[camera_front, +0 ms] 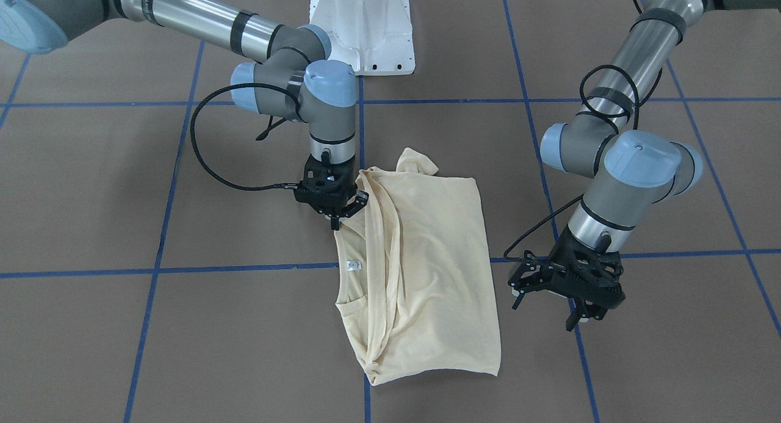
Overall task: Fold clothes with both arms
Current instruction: 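Grasp the collar edge with the right gripper and pull it toward the robot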
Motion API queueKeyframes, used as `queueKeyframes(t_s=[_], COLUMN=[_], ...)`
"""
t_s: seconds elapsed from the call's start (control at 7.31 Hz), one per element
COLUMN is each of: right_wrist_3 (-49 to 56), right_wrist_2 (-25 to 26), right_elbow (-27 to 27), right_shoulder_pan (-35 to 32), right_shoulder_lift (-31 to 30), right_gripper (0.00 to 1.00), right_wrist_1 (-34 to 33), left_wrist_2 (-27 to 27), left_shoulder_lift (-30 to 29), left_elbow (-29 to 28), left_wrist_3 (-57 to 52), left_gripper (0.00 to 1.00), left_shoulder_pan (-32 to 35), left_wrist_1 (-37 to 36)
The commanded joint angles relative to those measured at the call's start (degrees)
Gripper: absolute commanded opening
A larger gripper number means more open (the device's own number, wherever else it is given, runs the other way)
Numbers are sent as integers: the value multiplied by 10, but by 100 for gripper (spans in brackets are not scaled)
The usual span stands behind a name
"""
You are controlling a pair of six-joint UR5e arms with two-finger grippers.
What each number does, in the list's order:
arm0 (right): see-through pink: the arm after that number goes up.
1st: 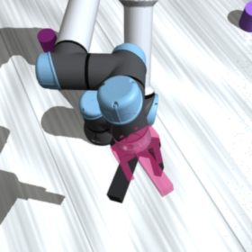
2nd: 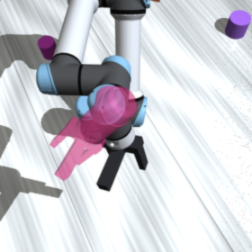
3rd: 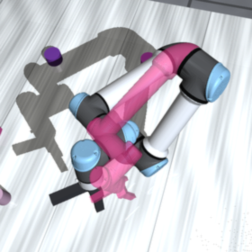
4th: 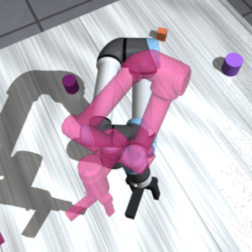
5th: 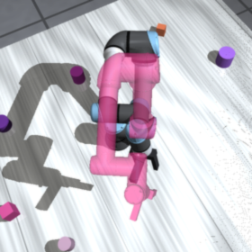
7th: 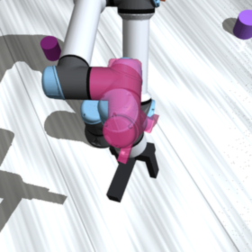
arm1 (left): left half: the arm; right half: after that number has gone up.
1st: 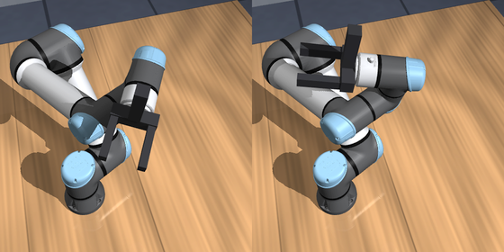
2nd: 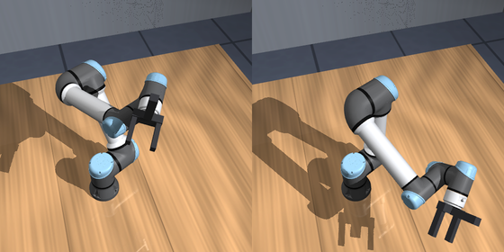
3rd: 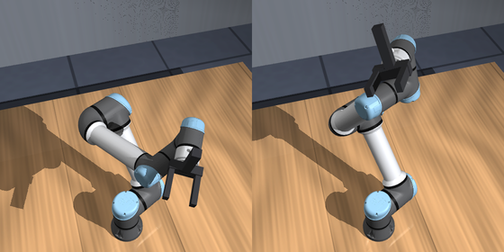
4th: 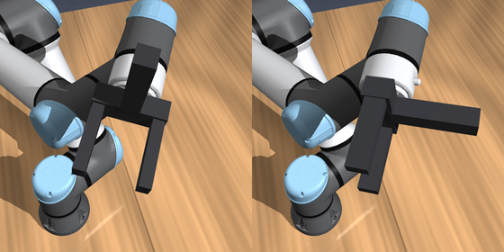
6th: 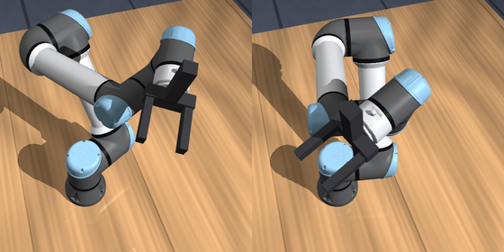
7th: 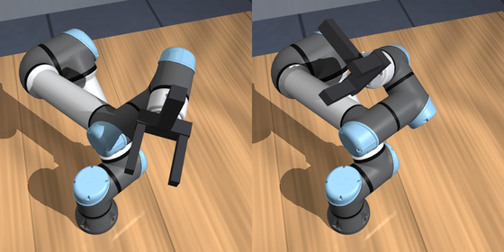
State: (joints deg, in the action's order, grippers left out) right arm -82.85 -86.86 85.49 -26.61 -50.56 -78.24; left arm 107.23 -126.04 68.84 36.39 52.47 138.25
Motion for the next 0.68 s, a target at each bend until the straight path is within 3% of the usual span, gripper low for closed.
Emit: queueKeyframes(t_s=[0.0, 0.14, 0.27, 0.41, 0.55], right_wrist_3=[12, 12, 12, 13, 17], right_wrist_2=[-2, -2, 1, -1, 2], right_elbow=[105, 114, 115, 113, 107], right_shoulder_pan=[5, 8, 16, 18, 17], right_shoulder_lift=[-98, -106, -104, -97, -80], right_gripper=[0, 0, 42, 99, 100], right_wrist_1=[-1, -1, -1, -1, -3], left_wrist_2=[0, 0, 0, 0, 0], left_shoulder_lift=[-1, -1, -1, -1, -1], left_elbow=[1, 1, 1, 1, 1], left_wrist_3=[0, 0, 0, 0, 1], left_gripper=[100, 100, 100, 100, 100], left_shoulder_pan=[0, -1, -1, -1, -1], left_wrist_1=[0, 0, 0, 0, 0])
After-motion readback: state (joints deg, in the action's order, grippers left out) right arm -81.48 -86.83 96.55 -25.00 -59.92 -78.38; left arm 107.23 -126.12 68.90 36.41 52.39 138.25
